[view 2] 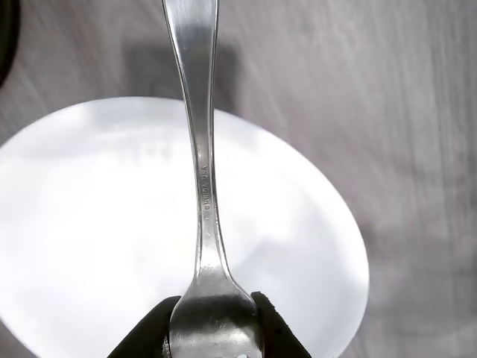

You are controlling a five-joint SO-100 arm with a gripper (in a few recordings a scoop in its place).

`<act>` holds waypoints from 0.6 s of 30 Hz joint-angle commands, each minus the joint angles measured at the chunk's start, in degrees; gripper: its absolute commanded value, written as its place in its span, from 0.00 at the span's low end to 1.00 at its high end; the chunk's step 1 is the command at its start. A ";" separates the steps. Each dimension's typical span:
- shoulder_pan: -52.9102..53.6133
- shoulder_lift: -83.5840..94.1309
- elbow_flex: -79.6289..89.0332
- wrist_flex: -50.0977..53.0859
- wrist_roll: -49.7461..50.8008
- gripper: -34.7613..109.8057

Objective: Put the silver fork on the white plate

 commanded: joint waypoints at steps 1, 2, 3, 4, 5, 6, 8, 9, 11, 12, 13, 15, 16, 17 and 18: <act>-2.55 -2.20 -3.52 -2.02 1.49 0.24; -2.90 -3.08 -3.52 -2.37 1.76 0.24; -3.16 -3.87 -3.52 -2.81 1.85 0.24; -3.34 -4.57 -3.52 -3.08 2.02 0.24; -3.43 -5.27 -3.52 -3.43 2.11 0.24; -3.52 -6.06 -3.52 -3.78 2.20 0.24; -3.52 -7.65 -3.52 -4.92 2.46 0.24; -3.60 -8.44 -3.52 -5.45 2.55 0.24; -4.04 -10.28 -3.52 -6.33 2.72 0.24; -4.39 -11.25 -3.52 -6.86 2.90 0.24; -4.75 -12.22 -3.52 -7.47 3.16 0.24; -5.45 -14.41 -3.87 -8.61 3.69 0.24; -5.80 -15.64 -4.31 -9.14 4.04 0.24; -6.06 -17.05 -4.92 -9.40 4.31 0.24; -6.42 -18.72 -5.80 -9.58 4.57 0.24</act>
